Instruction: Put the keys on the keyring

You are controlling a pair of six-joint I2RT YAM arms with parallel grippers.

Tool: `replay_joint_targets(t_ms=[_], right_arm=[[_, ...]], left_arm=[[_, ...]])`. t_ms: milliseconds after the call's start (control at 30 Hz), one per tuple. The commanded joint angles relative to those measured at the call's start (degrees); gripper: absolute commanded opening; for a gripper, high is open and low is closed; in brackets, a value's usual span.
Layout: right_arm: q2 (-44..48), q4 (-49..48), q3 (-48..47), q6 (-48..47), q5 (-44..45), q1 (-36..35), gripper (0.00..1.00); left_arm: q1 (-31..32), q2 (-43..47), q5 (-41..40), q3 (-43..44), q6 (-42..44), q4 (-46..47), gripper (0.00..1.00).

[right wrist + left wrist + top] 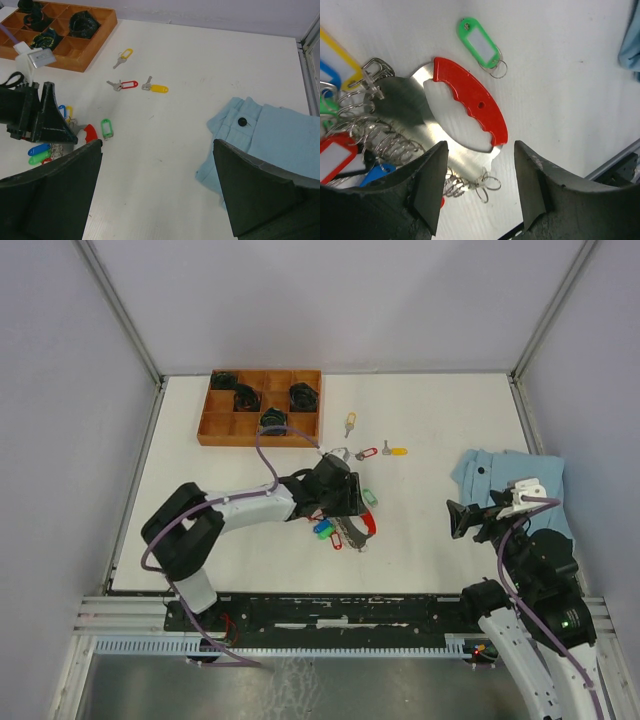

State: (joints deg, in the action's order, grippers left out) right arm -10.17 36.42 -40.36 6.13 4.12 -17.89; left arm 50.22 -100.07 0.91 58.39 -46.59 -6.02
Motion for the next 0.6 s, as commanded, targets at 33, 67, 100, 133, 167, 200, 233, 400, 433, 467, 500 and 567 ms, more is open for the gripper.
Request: replay_joint_targets(t_ms=[33,67,100,133,167,200,233,400,433,467,500,567], right_arm=[[-3.2,-1.5,-1.6,0.1,-1.9,-0.3,1.00],[-4.3,-1.2,-2.1,0.1,-3.8,-0.3,1.00],[-5.8,-0.7,-2.7,0.1,-5.7,-0.3,1.00],[-7.4,-0.2,-3.4,0.1,-7.5,-0.3,1.00],[-9.2,0.2,-4.2,0.2,-9.3,-0.3,1.00],[-11.1,0.7,-4.9,0.3,-10.8,-0.3,1.00],[-12.8,1.1,-5.7,0.9,-12.0,-0.3,1.00],[-22.6,2.1,-8.2,3.4,-19.2,-0.2,0.96],[-24.7,1.9,-8.3,3.8,-21.0,-0.3,0.95],[-26.6,1.6,-8.2,4.3,-22.8,-0.3,0.93],[-28.5,0.9,-7.9,4.9,-24.7,-0.3,0.92],[-31.6,-1.5,-6.4,6.4,-27.6,-0.4,0.90]], left_arm=[[-0.1,10.1,-2.1,-2.8,7.1,-4.2,0.64],[-0.1,11.3,-1.7,-3.7,7.3,-4.1,0.64],[-0.2,12.3,-1.3,-4.7,7.5,-3.9,0.65],[-0.1,13.1,-1.0,-5.5,7.6,-3.9,0.65],[-0.1,13.6,-0.7,-6.4,7.8,-4.1,0.65],[-0.1,14.0,-0.3,-7.2,7.8,-4.0,0.65],[-0.1,14.3,0.0,-8.1,7.8,-4.0,0.65],[0.6,15.1,2.3,-10.8,8.2,-4.0,0.64],[1.3,15.2,2.5,-11.1,8.4,-3.7,0.63],[1.8,15.2,2.8,-11.3,8.4,-3.4,0.62],[2.3,15.1,3.1,-11.7,8.5,-2.9,0.61],[3.0,14.8,4.2,-12.3,8.3,-1.2,0.57]])
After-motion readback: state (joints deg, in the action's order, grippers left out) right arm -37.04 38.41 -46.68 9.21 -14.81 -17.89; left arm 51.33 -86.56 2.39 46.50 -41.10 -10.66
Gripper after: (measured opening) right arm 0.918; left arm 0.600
